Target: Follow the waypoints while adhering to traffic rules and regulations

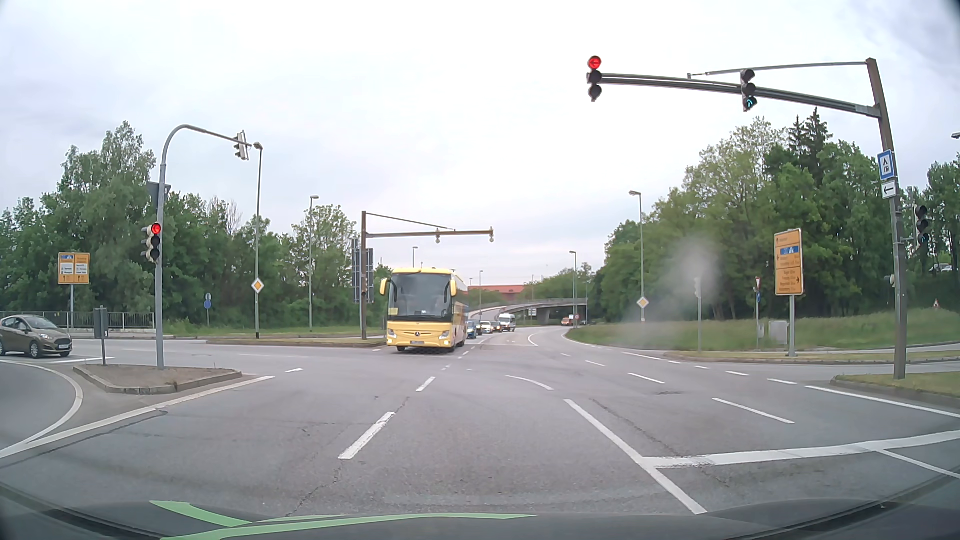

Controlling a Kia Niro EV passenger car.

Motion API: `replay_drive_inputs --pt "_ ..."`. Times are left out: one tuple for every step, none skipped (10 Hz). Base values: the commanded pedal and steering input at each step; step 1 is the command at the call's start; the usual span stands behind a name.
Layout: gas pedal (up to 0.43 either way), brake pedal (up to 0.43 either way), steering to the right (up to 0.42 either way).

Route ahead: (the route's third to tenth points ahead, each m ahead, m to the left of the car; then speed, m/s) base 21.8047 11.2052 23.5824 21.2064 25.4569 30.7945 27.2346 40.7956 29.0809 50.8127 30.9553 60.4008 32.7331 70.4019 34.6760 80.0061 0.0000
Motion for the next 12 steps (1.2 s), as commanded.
replay_drive_inputs --pt "0.0 0.323 0.004" --pt "0.0 0.323 0.004" --pt "0.0 0.323 0.004" --pt "0.0 0.323 0.004" --pt "0.0 0.323 0.004" --pt "0.0 0.323 0.004" --pt "0.0 0.323 0.004" --pt "0.0 0.323 0.004" --pt "0.0 0.323 0.004" --pt "0.0 0.323 0.004" --pt "0.0 0.323 0.004" --pt "0.0 0.323 0.004"
